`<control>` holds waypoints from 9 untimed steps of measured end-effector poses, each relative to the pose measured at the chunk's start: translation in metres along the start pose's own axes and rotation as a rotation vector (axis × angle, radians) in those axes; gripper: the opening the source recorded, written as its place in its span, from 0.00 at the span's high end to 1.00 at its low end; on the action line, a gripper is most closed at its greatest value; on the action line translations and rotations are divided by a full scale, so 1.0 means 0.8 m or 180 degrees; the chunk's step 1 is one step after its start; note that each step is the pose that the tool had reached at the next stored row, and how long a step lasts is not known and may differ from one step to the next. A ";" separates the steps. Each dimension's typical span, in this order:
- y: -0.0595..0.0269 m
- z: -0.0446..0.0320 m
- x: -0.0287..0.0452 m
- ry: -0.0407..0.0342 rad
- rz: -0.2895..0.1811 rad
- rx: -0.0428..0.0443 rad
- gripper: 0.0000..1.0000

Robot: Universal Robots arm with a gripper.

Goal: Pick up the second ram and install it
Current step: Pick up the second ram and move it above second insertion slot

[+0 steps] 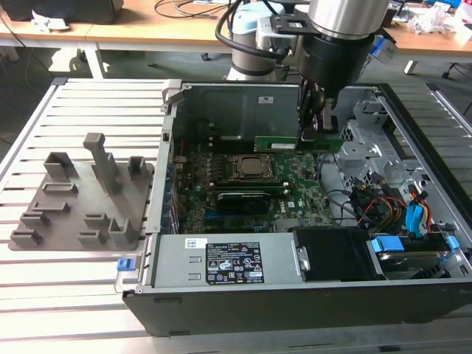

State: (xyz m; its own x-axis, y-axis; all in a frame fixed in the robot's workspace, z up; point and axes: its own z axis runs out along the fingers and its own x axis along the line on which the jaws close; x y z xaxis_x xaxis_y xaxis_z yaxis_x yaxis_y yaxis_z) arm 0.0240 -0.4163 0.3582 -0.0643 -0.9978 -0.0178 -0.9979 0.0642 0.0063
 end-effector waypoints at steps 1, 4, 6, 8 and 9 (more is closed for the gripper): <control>0.001 0.0007 -0.0009 0.0000 0.0000 0.0000 0.86; 0.005 0.0044 -0.0046 0.0000 0.0000 0.0000 0.86; 0.010 0.0069 -0.0099 -0.0001 -0.0010 0.0000 0.86; 0.013 0.0080 -0.0153 0.0000 -0.0061 -0.0001 0.86; 0.013 0.0083 -0.0172 0.0000 -0.0078 -0.0001 0.86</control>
State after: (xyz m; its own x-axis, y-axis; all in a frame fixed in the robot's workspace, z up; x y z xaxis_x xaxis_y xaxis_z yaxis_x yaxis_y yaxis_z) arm 0.0143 -0.4017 0.3519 -0.0400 -0.9990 -0.0179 -0.9992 0.0399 0.0063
